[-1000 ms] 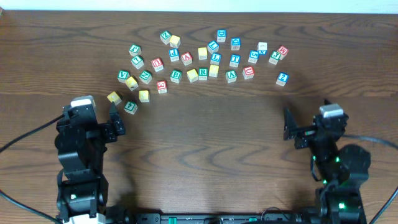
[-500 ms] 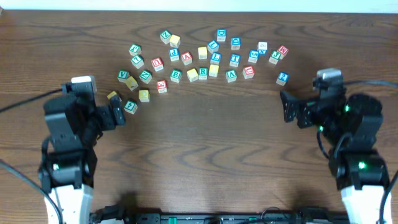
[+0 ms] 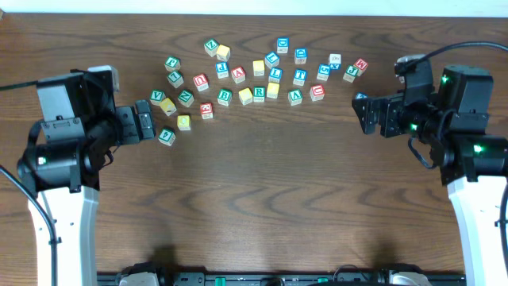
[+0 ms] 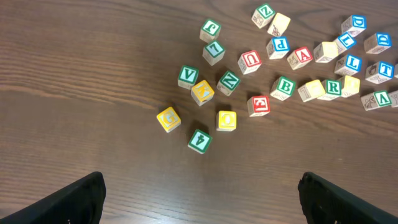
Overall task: Spell out ROBOT
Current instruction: 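Raise both arms and move them forward over the blocks, then move the right gripper over the green-lettered R block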
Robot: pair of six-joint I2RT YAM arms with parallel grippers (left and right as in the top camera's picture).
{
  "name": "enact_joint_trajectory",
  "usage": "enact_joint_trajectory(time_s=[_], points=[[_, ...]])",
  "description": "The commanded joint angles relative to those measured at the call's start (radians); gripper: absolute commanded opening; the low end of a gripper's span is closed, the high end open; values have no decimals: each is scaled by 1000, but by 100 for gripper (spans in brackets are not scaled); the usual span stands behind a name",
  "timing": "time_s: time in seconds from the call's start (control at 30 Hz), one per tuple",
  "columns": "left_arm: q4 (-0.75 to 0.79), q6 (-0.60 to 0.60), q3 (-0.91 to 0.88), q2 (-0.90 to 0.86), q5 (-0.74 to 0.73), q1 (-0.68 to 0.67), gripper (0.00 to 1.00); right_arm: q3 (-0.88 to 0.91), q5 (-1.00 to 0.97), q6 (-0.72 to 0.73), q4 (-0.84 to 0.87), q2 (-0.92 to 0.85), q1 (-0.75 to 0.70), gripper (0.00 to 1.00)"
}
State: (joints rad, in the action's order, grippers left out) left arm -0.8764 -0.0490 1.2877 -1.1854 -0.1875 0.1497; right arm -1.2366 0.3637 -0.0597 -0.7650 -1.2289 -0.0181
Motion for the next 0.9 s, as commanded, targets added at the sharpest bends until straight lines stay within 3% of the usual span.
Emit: enact_joint_trajectory(time_s=[0.0, 0.27, 0.6, 0.87], points=[[-14, 5, 31, -16, -15, 5, 98, -28, 15, -6, 2, -10, 5, 99], [-64, 73, 31, -16, -15, 5, 98, -27, -5, -5, -40, -10, 5, 99], [-62, 69, 31, -25, -4, 5, 98, -32, -7, 30, -34, -38, 17, 96], [-62, 105, 43, -76, 62, 5, 98, -252, -147, 82, -163, -222, 82, 91]])
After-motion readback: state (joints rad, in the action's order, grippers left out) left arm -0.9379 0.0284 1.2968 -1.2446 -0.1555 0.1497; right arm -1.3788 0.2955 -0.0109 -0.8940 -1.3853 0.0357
